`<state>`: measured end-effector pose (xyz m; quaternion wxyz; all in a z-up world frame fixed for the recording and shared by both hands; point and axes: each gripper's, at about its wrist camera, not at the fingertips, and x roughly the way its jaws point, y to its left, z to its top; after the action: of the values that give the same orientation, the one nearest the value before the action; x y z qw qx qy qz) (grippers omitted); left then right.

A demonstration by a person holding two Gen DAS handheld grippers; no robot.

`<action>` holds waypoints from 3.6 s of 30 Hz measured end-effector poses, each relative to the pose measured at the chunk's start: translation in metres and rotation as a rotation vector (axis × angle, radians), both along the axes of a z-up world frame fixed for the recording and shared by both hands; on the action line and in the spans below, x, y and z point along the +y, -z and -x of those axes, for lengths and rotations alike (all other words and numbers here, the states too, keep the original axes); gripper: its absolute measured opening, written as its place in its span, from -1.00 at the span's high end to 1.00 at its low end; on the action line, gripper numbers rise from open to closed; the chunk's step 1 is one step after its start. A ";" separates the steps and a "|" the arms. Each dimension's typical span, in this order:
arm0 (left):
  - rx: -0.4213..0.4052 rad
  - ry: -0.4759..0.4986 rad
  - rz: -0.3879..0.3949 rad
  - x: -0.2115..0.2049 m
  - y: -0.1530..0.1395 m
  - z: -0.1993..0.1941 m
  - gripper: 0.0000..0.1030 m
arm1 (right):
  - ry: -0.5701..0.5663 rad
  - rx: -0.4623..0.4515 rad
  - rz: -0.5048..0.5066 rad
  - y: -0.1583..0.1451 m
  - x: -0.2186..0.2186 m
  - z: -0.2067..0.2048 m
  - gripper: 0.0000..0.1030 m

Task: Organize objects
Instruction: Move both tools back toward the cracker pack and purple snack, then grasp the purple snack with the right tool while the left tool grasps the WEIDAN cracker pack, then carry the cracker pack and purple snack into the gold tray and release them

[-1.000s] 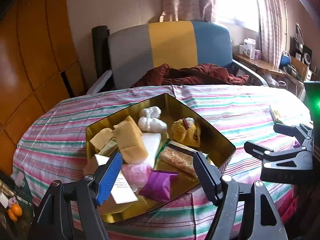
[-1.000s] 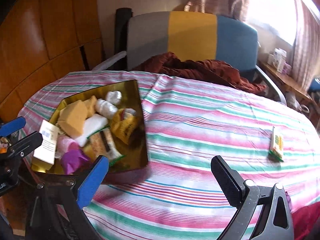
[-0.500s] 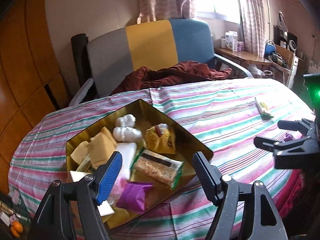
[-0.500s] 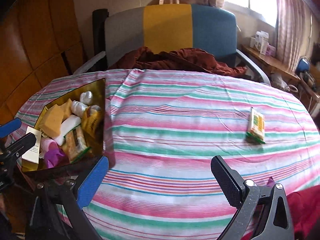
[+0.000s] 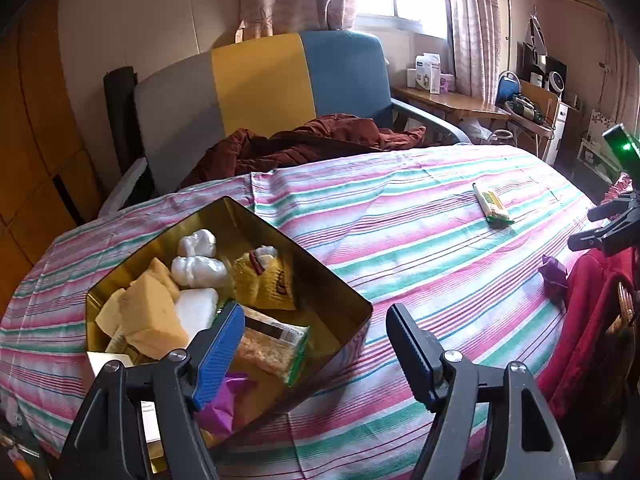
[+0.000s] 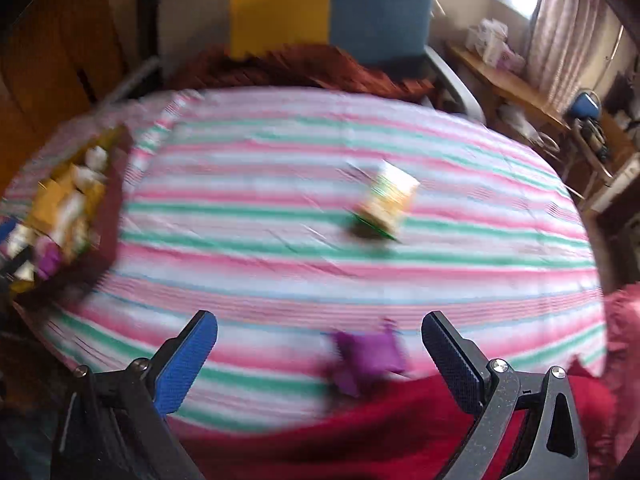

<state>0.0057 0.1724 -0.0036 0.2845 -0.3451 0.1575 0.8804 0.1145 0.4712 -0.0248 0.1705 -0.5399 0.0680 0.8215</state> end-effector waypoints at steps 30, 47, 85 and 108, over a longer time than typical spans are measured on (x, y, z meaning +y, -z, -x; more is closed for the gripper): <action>-0.067 0.208 0.059 0.104 0.017 -0.001 -0.45 | -0.226 -0.391 0.031 0.072 0.026 0.024 -0.10; -0.303 0.375 0.041 0.269 0.045 0.038 -0.25 | 0.049 -0.087 0.083 0.036 0.055 -0.008 0.02; -0.297 0.269 0.101 0.222 0.097 0.018 0.08 | 0.063 0.034 0.161 0.032 0.068 -0.013 0.02; -0.131 0.158 -0.052 0.094 0.017 -0.007 0.08 | 0.096 -0.090 0.012 0.037 0.057 -0.002 0.02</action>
<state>0.0125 0.2661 -0.0210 0.3717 -0.3809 0.1426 0.8345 0.1169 0.5282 -0.0620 0.2092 -0.5733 0.0910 0.7870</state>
